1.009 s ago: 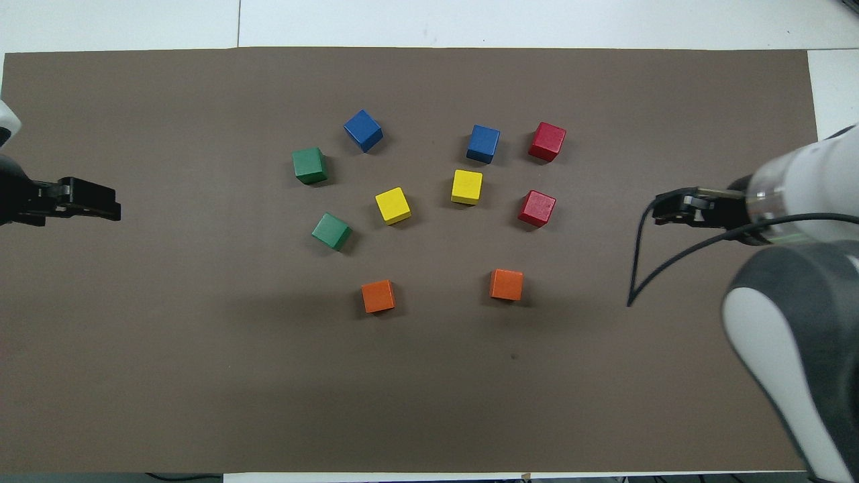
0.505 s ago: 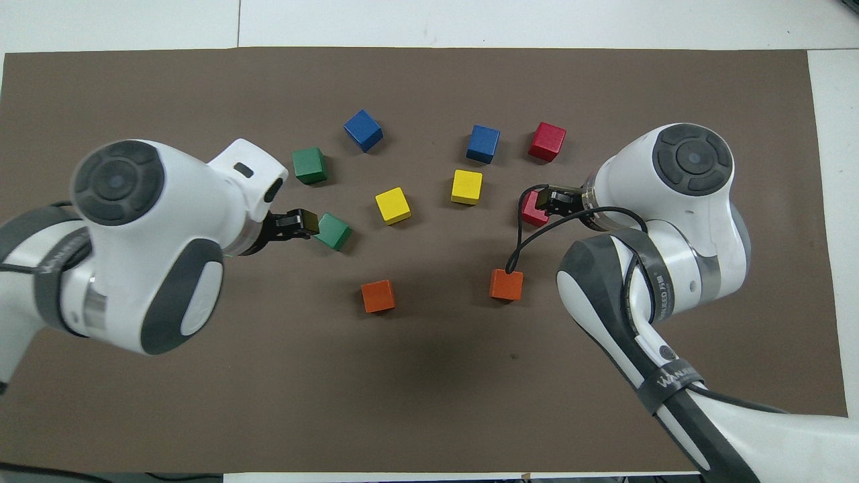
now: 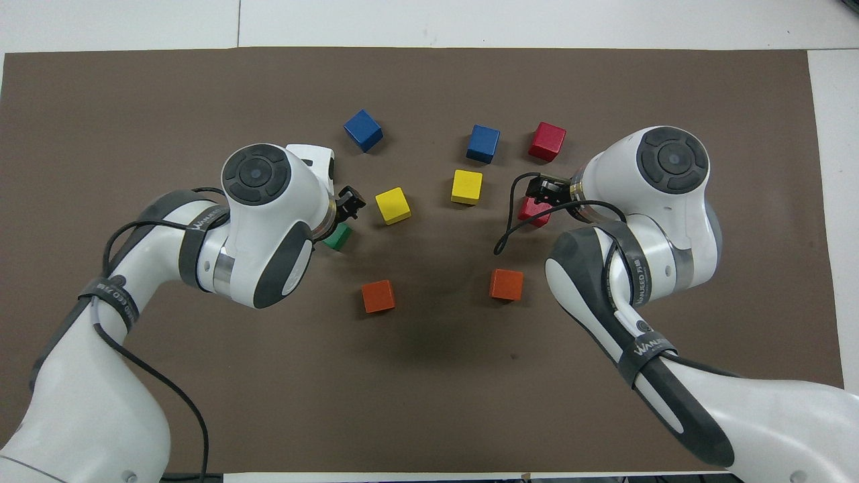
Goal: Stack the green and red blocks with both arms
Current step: 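Grasp the green cube with the left gripper while the right gripper grasps red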
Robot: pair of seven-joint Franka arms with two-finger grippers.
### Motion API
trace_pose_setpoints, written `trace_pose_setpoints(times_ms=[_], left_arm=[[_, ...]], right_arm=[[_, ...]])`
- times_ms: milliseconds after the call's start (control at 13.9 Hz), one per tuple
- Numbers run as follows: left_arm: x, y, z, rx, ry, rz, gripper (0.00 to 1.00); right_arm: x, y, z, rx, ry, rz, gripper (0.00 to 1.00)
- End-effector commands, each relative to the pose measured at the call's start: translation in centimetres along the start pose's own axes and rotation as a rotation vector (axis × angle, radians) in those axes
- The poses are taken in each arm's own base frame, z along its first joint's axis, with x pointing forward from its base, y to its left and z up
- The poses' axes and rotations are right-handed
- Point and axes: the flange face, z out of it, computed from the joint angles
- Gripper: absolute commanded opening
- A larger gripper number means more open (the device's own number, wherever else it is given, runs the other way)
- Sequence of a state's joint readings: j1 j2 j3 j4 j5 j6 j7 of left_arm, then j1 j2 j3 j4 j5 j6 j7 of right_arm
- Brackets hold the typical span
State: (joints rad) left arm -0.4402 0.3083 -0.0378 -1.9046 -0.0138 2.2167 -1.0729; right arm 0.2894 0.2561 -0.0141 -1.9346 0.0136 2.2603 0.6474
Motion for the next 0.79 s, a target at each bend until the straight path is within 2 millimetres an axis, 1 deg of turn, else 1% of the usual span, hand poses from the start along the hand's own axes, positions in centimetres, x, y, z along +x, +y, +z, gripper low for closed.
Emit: trace_pose_setpoints(times_ms=[0, 216, 288, 505, 649, 721], left_arm=[[0.5, 0.9, 0.8, -0.014, 0.019, -0.065, 1.0], [1.1, 0.6, 1.2, -0.016, 0.021, -0.075, 1.0], [1.3, 0.5, 1.4, -0.015, 0.033, -0.068, 1.0], [1.6, -0.1, 2.2, -0.02, 0.048, -0.065, 1.0], [1.4, -0.5, 3.2, -0.023, 0.051, -0.065, 1.0], [1.4, -0.6, 3.4, -0.024, 0.051, -0.065, 1.0]], right_arm=[[1.0, -0.9, 1.3, 0.014, 0.008, 0.028, 1.0], [1.8, -2.0, 1.7, 0.018, 0.012, 0.028, 1.0], [1.4, -2.7, 2.1, 0.018, 0.011, 0.016, 1.0], [1.3, -2.9, 3.6, 0.009, 0.008, 0.009, 1.0], [1.3, -2.9, 3.8, 0.004, 0.01, 0.002, 1.0], [1.3, -3.0, 3.8, 0.007, 0.017, -0.001, 1.0]])
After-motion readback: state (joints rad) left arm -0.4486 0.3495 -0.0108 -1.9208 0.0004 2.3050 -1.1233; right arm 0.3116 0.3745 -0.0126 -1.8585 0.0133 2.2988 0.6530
